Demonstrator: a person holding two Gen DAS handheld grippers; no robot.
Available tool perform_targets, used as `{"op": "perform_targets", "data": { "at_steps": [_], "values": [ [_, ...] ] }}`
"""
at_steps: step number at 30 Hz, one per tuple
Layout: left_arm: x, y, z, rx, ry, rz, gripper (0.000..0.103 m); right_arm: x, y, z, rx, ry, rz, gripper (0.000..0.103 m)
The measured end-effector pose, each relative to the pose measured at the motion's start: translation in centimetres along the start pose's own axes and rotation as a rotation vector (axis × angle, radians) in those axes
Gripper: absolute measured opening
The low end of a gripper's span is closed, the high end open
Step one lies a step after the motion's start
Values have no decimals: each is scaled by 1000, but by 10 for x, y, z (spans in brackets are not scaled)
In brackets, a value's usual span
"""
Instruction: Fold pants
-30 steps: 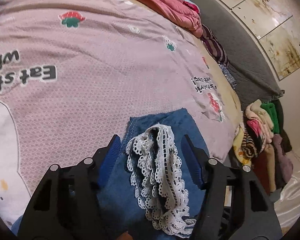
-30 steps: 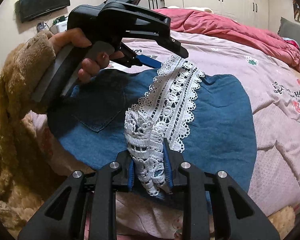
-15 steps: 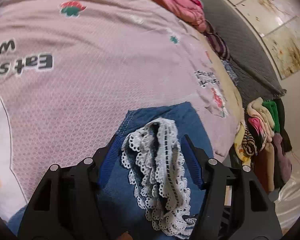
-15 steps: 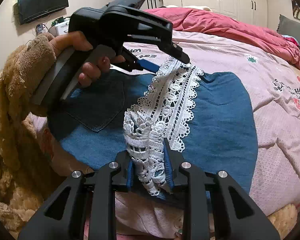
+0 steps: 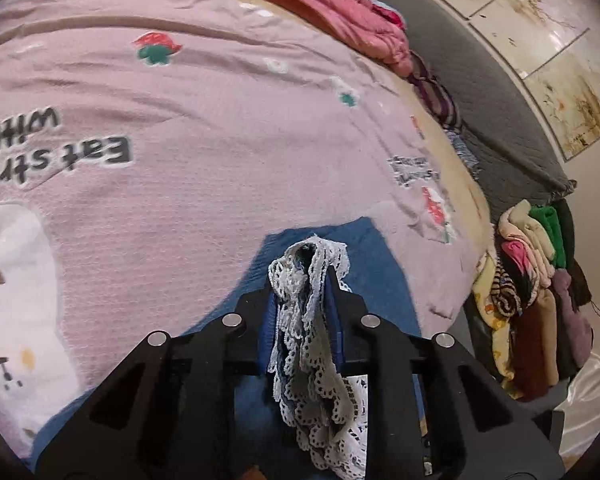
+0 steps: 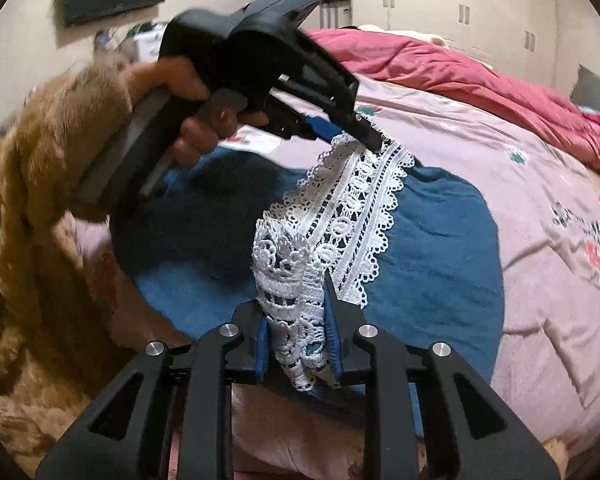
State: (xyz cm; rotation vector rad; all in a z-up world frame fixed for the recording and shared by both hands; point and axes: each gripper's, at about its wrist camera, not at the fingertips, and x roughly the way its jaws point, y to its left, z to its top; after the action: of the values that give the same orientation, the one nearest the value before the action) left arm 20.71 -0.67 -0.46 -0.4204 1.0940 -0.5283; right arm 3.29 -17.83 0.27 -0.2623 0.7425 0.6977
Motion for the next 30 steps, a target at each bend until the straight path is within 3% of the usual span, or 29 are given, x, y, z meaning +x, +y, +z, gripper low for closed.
{"op": "perform_targets", "data": {
  "at_steps": [4, 7, 10, 13, 17, 19, 23, 30],
  "values": [
    [14, 22, -6, -54, 41, 51, 22, 18, 12, -8, -66, 47, -25, 25],
    [13, 26, -5, -56, 36, 29, 23, 18, 21, -12, -102, 39, -29, 38],
    [8, 26, -4, -49, 19, 45, 33, 11, 26, -13, -101, 37, 23, 43],
    [-5, 27, 1, -51, -15, 53, 33, 1, 30, -16, -87, 35, 105, 43],
    [-29, 17, -2, -3, -81, 114, 41, -26, 8, -20, -23, 3, 164, 42],
    [-40, 8, -11, 32, -104, 125, 46, -38, -14, -20, 46, -22, 143, 42],
    [-45, -17, -33, 111, -115, 144, 46, -51, -57, -30, 164, -47, 40, 42],
    [-22, -71, -96, 301, -72, 192, 45, -32, -80, -47, 191, 59, -59, 42]
  ]
}}
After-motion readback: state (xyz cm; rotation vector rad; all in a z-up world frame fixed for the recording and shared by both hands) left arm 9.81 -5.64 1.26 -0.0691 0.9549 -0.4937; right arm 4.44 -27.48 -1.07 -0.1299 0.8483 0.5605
